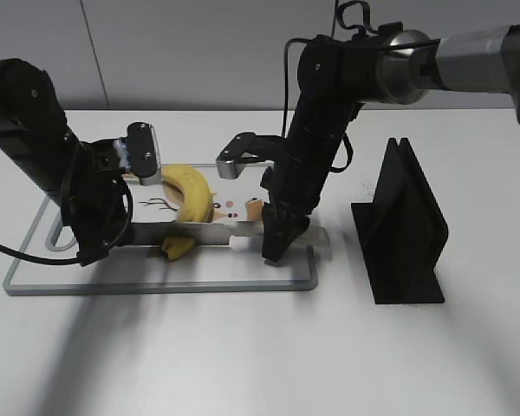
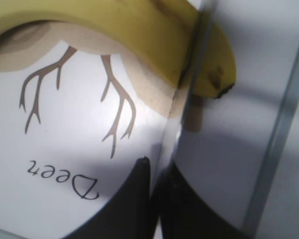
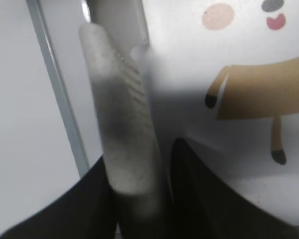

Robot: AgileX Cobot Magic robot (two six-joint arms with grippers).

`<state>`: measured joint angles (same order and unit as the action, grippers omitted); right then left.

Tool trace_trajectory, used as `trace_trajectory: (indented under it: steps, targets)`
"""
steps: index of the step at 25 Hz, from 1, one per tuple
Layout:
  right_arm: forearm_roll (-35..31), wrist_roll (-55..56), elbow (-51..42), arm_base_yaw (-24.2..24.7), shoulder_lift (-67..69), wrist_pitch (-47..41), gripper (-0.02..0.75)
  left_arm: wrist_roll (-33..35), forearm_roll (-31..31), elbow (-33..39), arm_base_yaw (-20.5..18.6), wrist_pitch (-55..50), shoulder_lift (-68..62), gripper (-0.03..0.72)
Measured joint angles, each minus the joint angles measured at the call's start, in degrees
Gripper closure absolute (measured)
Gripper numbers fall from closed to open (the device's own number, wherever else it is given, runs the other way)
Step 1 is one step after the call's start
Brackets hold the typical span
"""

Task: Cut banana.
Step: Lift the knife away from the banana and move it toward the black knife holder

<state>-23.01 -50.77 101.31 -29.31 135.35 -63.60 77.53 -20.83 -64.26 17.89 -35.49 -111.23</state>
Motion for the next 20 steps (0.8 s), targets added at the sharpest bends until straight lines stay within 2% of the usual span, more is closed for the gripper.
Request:
trace_trajectory:
  steps: [8, 20]
  targets:
    - [0.76, 0.19, -0.23, 0.00, -2.16, 0.68, 0.493, -0.29, -0.11, 0.54, 0.00, -1.11, 1.29, 0.664]
    - [1.53, 0.41, -0.56, 0.00, -11.54, -0.37, 0.491, -0.46, 0.34, 0.61, 0.00, -4.39, 12.03, 0.668]
